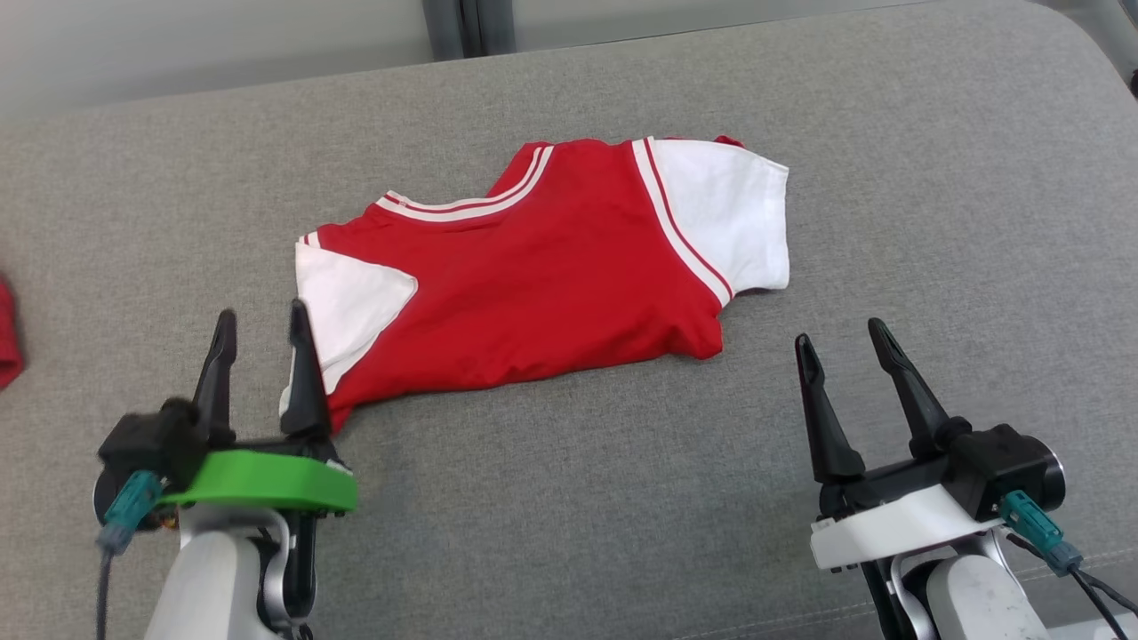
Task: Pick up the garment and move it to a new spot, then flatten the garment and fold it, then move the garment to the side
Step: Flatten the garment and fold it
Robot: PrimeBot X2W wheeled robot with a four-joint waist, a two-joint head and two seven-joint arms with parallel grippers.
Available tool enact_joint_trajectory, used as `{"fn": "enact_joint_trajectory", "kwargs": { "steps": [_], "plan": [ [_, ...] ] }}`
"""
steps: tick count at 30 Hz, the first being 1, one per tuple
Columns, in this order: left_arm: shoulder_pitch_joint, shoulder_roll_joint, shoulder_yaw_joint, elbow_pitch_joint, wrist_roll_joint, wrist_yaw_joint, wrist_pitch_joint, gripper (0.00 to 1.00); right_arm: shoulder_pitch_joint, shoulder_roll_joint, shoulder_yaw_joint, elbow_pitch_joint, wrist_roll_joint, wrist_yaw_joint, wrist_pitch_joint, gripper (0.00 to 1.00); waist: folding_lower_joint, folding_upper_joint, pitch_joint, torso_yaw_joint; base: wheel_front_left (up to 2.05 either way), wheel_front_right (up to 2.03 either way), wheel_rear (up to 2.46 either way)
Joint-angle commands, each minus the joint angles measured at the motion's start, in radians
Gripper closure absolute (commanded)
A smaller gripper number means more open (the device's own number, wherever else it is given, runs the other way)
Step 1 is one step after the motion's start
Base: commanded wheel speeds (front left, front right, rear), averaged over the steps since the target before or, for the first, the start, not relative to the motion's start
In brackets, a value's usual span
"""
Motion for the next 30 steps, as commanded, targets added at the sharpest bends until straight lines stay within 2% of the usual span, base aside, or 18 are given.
{"fn": "enact_joint_trajectory", "kwargs": {
  "steps": [1, 5, 13, 18, 24, 27, 30],
  "plan": [
    [-0.056, 0.032, -0.038, 0.014, 0.069, -0.012, 0.001, 0.0, -0.003, -0.001, 0.008, 0.0, -0.006, -0.001, 0.0, 0.0, 0.0, -0.0001, 0.011, -0.003, 0.0, 0.0, 0.0],
    [-0.215, 0.097, -0.149, 0.142, 0.23, -0.022, 0.037, 0.0, -0.029, -0.001, 0.024, -0.001, -0.011, -0.001, 0.0, 0.0, 0.0, -0.0001, 0.051, -0.019, 0.0, 0.0, 0.0],
    [-0.561, 0.166, -0.28, 0.506, 0.408, -0.045, 0.18, 0.0, -0.075, 0.0, 0.042, -0.006, -0.016, -0.001, 0.0, 0.0, 0.0, -0.0001, 0.155, -0.074, 0.0, 0.0, 0.0],
    [-0.686, 0.18, -0.309, 0.691, 0.425, -0.064, 0.215, 0.0, -0.09, -0.001, 0.051, -0.016, -0.004, -0.001, 0.0, 0.0, 0.0, -0.0001, 0.189, -0.098, 0.0, 0.0, 0.0],
    [-0.761, 0.163, -0.349, 0.816, 0.414, -0.088, 0.172, 0.0, -0.094, -0.001, 0.066, -0.019, 0.006, -0.001, 0.0, 0.0, 0.0, -0.0001, 0.207, -0.112, 0.0, 0.0, 0.0],
    [-0.782, 0.154, -0.365, 0.864, 0.417, -0.09, 0.177, 0.0, -0.096, -0.001, 0.07, -0.02, 0.008, -0.001, 0.0, 0.0, 0.0, -0.0001, 0.212, -0.115, 0.0, 0.0, 0.0],
    [-0.794, 0.158, -0.379, 0.908, 0.433, -0.073, 0.189, 0.0, -0.1, -0.001, 0.076, -0.021, 0.009, -0.001, 0.0, 0.0, 0.0, -0.0001, 0.213, -0.121, 0.0, 0.0, 0.0]
  ]
}}
